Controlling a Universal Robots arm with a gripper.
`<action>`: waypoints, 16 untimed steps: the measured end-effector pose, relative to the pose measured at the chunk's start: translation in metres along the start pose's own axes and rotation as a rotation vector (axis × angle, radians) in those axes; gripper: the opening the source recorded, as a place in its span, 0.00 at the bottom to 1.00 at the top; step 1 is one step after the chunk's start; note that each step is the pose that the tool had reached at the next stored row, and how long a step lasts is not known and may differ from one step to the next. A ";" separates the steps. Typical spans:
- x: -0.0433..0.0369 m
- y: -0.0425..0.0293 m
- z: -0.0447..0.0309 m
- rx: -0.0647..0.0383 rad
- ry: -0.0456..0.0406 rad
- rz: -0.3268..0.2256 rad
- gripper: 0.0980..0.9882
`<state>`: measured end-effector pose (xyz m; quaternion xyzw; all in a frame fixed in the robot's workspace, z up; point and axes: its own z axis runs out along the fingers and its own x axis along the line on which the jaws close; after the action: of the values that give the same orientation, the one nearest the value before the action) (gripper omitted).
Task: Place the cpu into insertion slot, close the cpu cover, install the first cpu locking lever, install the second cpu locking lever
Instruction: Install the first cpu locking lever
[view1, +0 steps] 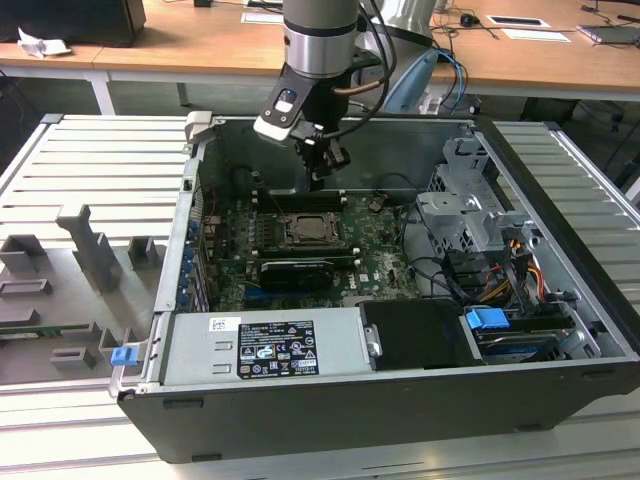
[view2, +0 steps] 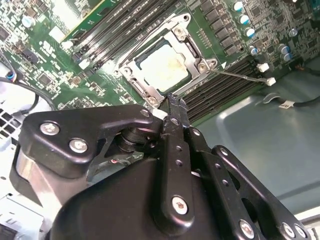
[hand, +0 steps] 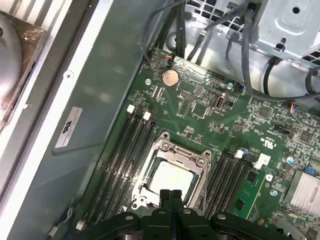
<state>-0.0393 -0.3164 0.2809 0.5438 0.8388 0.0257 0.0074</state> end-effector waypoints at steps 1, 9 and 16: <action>0.0000 0.0000 0.0000 0.000 0.0003 -0.007 0.01; 0.0000 0.0000 0.0000 0.001 0.0039 -0.076 0.01; 0.0000 0.0000 0.0000 0.002 0.0078 -0.151 0.01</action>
<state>-0.0393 -0.3164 0.2809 0.4790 0.8774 0.0262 0.0054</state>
